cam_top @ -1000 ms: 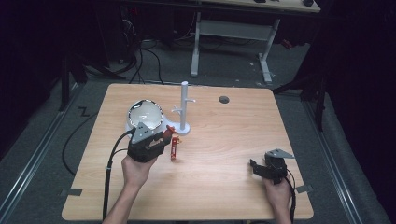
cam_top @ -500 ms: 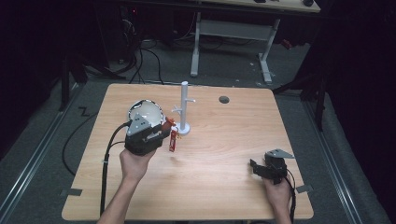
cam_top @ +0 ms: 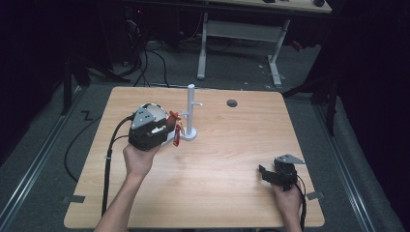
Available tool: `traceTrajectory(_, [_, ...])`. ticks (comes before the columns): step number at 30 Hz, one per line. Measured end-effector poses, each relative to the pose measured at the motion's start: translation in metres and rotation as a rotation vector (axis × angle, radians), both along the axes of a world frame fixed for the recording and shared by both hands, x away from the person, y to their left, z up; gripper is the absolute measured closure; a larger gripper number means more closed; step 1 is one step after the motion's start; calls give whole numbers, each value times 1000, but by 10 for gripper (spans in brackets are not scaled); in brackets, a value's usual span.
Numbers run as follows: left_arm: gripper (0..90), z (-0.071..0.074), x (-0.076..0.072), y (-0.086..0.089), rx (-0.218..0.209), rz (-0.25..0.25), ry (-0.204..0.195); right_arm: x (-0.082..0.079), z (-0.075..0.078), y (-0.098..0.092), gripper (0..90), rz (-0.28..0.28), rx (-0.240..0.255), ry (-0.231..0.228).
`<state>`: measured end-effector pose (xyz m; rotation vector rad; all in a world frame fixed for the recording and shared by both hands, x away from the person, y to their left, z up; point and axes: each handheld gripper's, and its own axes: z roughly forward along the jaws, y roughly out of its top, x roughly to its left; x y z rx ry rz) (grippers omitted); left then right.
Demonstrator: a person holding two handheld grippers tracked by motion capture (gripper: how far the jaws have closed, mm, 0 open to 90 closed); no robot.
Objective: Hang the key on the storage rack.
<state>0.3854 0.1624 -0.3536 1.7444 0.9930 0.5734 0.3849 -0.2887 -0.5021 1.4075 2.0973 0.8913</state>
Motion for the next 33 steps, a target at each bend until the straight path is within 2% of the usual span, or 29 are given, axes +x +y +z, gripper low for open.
traceTrajectory(12, [663,5,15,-2,11,25,4,0,0,0,308,0,0,0])
traceTrajectory(17, [663,2,21,-1,15,35,20,0,0,0,308,1,-1,0])
traceTrajectory(21, [663,-1,26,-3,37,49,27,0,0,0,308,1,-1,0])
traceTrajectory(33, [663,-5,37,-4,40,68,40,0,0,0,307,1,-2,0])
